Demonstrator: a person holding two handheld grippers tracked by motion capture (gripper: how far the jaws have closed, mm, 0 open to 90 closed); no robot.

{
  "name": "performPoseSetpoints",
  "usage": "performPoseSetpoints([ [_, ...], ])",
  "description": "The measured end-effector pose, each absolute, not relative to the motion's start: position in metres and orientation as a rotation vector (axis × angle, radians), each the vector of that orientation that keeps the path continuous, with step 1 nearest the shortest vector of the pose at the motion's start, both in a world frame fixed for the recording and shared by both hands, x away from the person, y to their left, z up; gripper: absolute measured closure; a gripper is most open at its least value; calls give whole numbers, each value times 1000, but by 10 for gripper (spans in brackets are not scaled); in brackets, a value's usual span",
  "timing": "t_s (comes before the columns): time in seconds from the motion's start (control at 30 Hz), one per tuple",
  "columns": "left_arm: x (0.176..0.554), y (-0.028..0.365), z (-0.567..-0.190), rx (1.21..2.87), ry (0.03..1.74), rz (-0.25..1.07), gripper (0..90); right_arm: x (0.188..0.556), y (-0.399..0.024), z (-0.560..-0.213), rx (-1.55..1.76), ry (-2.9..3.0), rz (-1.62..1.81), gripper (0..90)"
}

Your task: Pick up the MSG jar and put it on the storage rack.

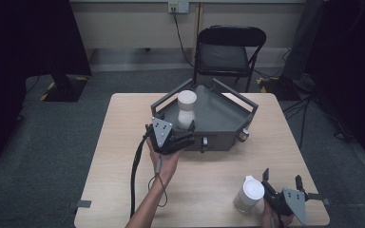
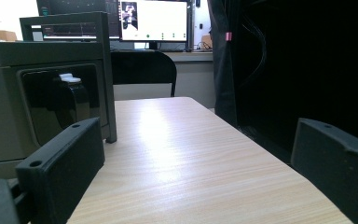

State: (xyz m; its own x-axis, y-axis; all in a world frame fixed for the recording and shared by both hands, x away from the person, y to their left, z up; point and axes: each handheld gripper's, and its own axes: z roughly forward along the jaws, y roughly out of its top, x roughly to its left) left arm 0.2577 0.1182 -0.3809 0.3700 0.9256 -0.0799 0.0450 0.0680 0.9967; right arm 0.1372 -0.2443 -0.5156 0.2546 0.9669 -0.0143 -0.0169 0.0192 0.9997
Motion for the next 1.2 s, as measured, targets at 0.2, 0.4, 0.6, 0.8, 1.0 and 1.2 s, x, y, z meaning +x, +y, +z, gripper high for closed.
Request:
performPoseSetpoints([
  [0.2,242,120,-394,1322,986,887,0,137,-244,-515,1295,1011,1014,10],
  [0.4,225,125,-413,1306,993,903,0,137,-244,-515,1295,1011,1014,10],
  [0.6,206,134,-434,1277,999,898,0,137,-244,-515,1296,1010,1014,10],
  [0.8,189,141,-455,1264,1022,916,0,137,-244,-515,1296,1010,1013,10],
  [1.0,183,145,-467,1278,1049,932,0,137,-244,-515,1296,1009,1012,10],
  [1.2,176,148,-480,1311,1041,973,0,137,-244,-516,1296,1009,1013,10],
])
